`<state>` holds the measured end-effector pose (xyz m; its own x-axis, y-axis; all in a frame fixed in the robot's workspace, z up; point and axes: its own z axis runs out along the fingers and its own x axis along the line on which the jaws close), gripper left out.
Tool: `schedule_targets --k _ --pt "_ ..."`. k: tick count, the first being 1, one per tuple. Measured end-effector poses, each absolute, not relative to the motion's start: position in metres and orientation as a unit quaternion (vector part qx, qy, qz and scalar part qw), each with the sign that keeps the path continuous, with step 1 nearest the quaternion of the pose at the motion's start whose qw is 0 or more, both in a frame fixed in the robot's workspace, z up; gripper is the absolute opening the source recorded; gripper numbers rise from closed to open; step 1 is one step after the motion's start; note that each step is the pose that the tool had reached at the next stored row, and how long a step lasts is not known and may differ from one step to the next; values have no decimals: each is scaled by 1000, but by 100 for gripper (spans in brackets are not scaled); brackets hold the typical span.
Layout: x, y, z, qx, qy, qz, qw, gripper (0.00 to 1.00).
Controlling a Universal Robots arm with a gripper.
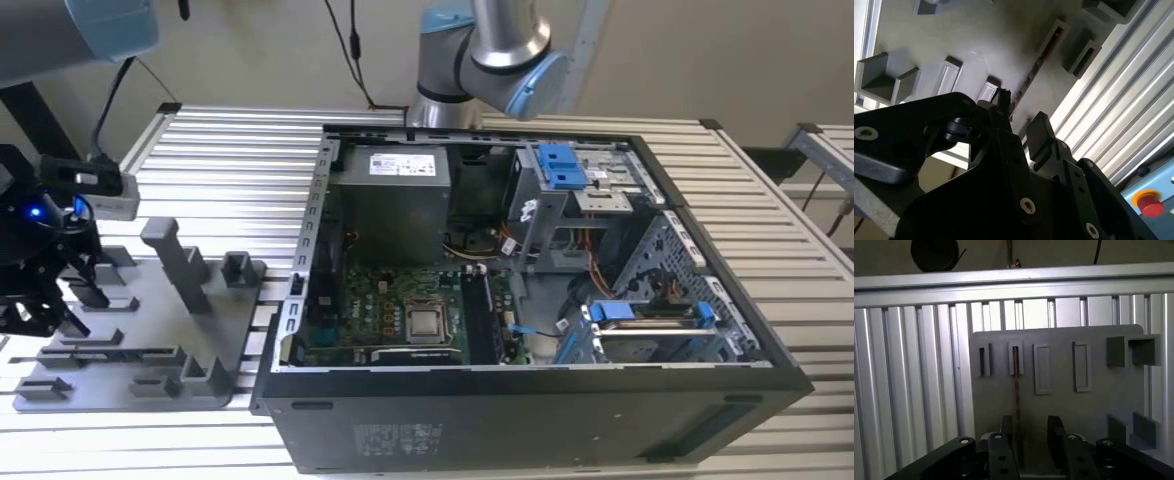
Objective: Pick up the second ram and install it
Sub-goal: 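Pick up the second ram and move it above second insertion slot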
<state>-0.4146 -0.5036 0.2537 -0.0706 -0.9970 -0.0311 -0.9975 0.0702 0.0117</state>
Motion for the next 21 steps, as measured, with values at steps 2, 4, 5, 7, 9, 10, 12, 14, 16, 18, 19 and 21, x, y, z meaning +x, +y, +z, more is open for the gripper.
schedule_targets --k 2,4,5,7,9,10,12,14,16,18,19,21 --pt "-414 -504 251 -683 730 15 8 42" --pt "-414 -504 248 -684 729 15 8 42" --pt "-414 -504 246 -685 729 15 8 42" --pt "-414 -504 242 -686 727 15 8 42" --pt "-414 -504 238 -688 726 15 8 42" --pt "-414 -504 237 -689 725 15 8 42" --pt "-414 -504 233 -691 723 14 8 42" --pt "-414 -504 230 -693 720 14 8 42" --pt "-414 -504 228 -697 717 14 8 42" --pt "-414 -504 226 -701 713 14 8 42" --pt "-414 -504 225 -703 711 14 8 42" --pt "-414 -505 222 -707 707 14 8 42"
